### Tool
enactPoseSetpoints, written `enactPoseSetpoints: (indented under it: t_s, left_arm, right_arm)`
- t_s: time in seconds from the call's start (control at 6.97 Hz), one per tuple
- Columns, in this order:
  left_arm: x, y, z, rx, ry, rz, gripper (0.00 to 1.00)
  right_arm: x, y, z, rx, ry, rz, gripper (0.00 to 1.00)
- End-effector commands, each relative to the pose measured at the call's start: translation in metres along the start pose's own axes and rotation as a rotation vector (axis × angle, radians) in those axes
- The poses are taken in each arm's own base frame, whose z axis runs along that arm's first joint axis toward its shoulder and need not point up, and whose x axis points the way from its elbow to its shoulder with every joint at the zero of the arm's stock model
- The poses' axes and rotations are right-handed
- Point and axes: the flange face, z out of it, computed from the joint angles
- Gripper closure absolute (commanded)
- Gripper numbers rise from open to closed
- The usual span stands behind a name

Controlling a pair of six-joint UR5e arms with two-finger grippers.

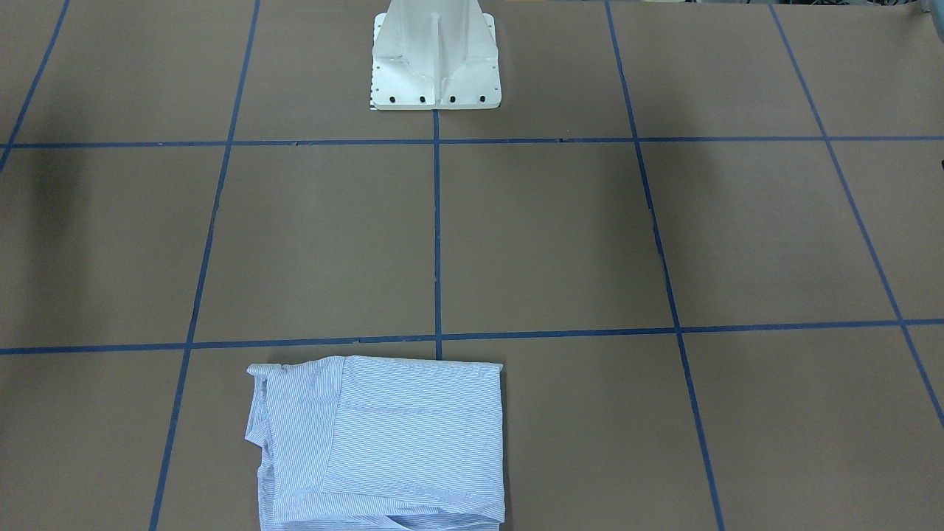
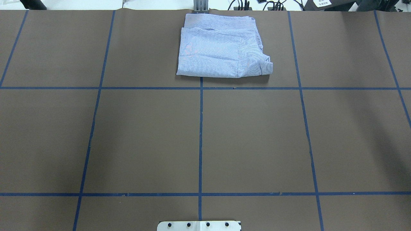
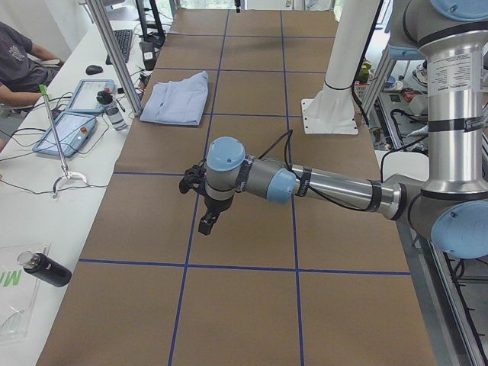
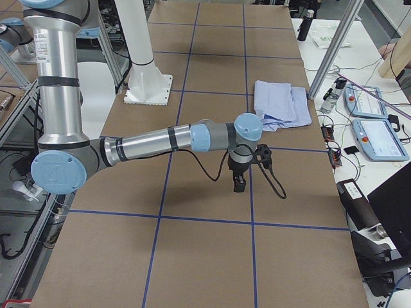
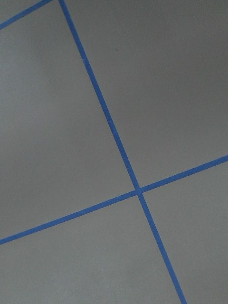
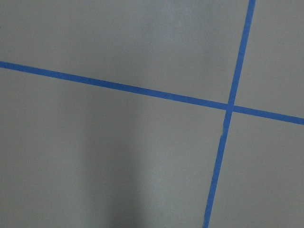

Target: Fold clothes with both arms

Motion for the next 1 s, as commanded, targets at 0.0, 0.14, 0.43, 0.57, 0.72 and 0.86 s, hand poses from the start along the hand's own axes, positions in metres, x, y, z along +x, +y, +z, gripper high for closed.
enactPoseSetpoints:
  t_s: [0.0,0.14,0.43,0.57,0.72,0.86]
  left_arm:
    - [-0.004,0.003,0.002,-0.003,0.0,-0.003,0.01]
    - [-0.014,-0.001,0.014,-0.016,0.002,-0.073,0.01]
    - [0.0,-0.006,-0.003,0.015,0.001,-0.072,0.01]
    - [0.003,-0.007,-0.007,0.023,0.0,-0.064,0.01]
    - [0.007,-0.01,-0.011,0.032,0.0,-0.056,0.01]
    - [0.011,-0.012,-0.018,0.045,-0.003,-0.049,0.01]
  right_arm:
    - [0.0,0.0,0.0,0.001,0.0,-0.001,0.0]
    - [-0.001,-0.001,-0.001,0.005,-0.002,-0.004,0.0]
    - [0.0,-0.001,0.0,0.003,0.0,-0.001,0.0]
    - [0.0,-0.001,0.0,0.002,0.0,0.001,0.0]
    - [0.001,-0.001,0.001,0.002,0.0,0.001,0.0]
    - [0.002,-0.001,0.002,0.0,0.0,0.004,0.0]
